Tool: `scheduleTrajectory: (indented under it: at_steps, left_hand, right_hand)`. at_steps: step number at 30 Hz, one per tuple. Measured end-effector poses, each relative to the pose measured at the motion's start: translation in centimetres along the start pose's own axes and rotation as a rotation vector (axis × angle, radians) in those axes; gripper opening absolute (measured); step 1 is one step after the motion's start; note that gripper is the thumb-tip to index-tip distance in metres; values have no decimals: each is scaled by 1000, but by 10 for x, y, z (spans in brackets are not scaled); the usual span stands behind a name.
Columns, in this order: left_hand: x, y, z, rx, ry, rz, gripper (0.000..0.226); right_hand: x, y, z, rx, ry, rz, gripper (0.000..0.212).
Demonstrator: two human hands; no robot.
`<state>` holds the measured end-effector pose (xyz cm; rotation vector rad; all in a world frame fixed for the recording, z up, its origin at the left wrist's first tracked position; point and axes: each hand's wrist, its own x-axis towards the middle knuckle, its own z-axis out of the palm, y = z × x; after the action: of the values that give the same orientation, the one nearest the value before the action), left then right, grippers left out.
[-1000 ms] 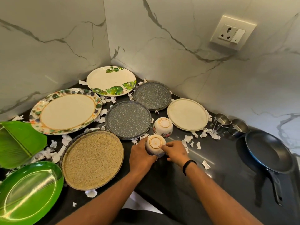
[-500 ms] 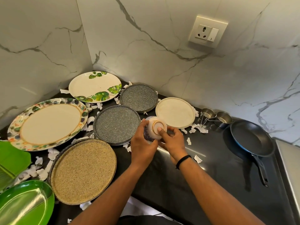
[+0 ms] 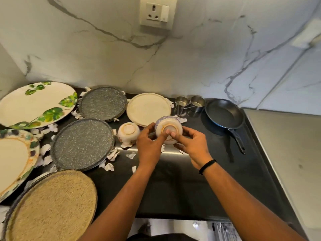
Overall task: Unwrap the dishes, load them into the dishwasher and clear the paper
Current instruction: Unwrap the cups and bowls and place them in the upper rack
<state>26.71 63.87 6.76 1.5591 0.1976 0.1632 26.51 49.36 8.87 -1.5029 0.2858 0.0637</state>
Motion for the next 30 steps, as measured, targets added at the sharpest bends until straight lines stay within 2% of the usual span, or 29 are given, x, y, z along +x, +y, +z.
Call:
scheduleTrajectory:
  at_steps: [2, 9, 14, 18, 25, 30]
  left_hand:
    - [-4, 2, 22, 14, -84, 2, 45]
    - [-40, 14, 126, 92, -414, 31, 56]
    - [-99, 15, 208, 146, -586, 36, 38]
    - [-156, 9, 266, 162, -706, -11, 51]
    - [-259, -15, 348, 216, -907, -43, 69]
    - [-314, -32, 391, 321, -1067, -27, 58]
  right_hand:
    - [-7, -1, -26, -7, 52, -9, 55]
    - [-54, -14, -140, -5, 294, -101, 40]
    - [-106, -12, -231, 25, 516, -114, 35]
    - [-152, 3, -298, 81, 645, -89, 23]
    - [-240, 42, -397, 283, 885, -19, 36]
    - [-288, 77, -444, 342, 1052, 41, 41]
